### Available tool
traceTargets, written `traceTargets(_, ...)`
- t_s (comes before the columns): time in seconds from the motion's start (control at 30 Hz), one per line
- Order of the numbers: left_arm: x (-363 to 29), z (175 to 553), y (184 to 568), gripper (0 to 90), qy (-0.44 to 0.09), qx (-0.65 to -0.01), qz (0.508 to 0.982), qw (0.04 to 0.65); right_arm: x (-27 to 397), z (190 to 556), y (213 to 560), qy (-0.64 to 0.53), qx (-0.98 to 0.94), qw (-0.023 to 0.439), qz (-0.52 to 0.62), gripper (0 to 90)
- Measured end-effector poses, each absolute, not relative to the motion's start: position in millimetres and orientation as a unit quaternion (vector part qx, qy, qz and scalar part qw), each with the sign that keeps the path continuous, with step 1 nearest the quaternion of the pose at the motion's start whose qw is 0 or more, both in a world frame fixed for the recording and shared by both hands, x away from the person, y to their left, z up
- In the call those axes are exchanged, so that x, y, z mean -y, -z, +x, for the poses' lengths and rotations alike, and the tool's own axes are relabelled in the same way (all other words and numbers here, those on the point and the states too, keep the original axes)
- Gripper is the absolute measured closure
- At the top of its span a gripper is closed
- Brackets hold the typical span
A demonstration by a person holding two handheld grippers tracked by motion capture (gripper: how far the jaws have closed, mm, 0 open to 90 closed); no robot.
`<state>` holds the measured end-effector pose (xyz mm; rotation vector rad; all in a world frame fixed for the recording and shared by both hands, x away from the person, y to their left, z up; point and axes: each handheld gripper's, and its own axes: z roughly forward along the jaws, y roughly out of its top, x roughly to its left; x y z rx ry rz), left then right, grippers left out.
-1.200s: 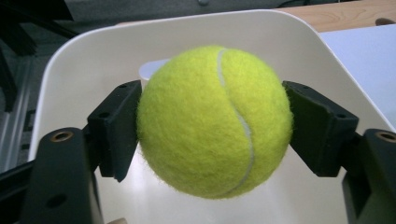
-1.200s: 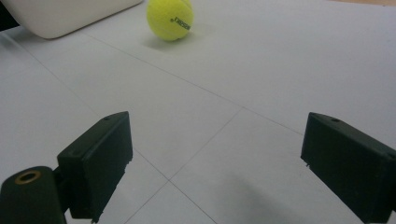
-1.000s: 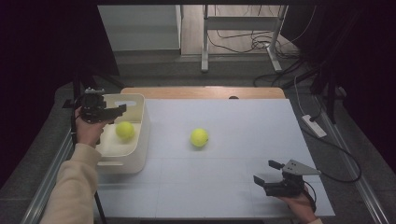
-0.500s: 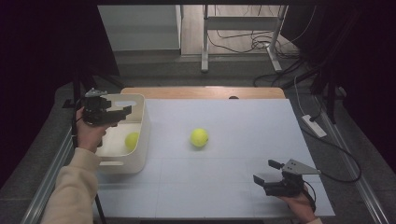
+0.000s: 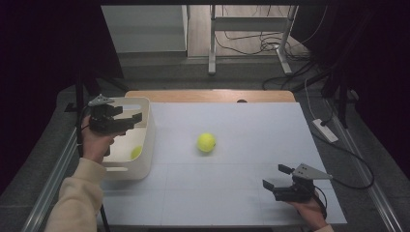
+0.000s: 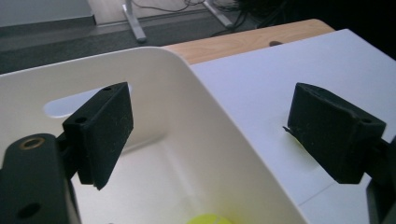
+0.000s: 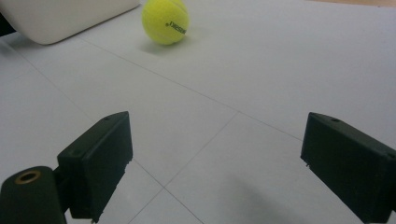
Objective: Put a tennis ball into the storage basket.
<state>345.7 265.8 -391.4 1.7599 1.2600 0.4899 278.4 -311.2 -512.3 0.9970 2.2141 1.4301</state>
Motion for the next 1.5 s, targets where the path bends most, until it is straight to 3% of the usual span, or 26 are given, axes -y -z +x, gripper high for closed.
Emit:
traceTargets(0.63,-223.2,326.8,376.7,15.7,-0.177,-0.428,0.736,0.493,311.2,274.9,511.5,-0.503,-0.776,0.166,0.342,9.0)
traceTargets(1.5,-187.6,323.1,384.3,15.7,-0.146,-0.395,0.76,0.495,313.4,268.6,512.3,-0.504,-0.779,0.166,0.334,9.0)
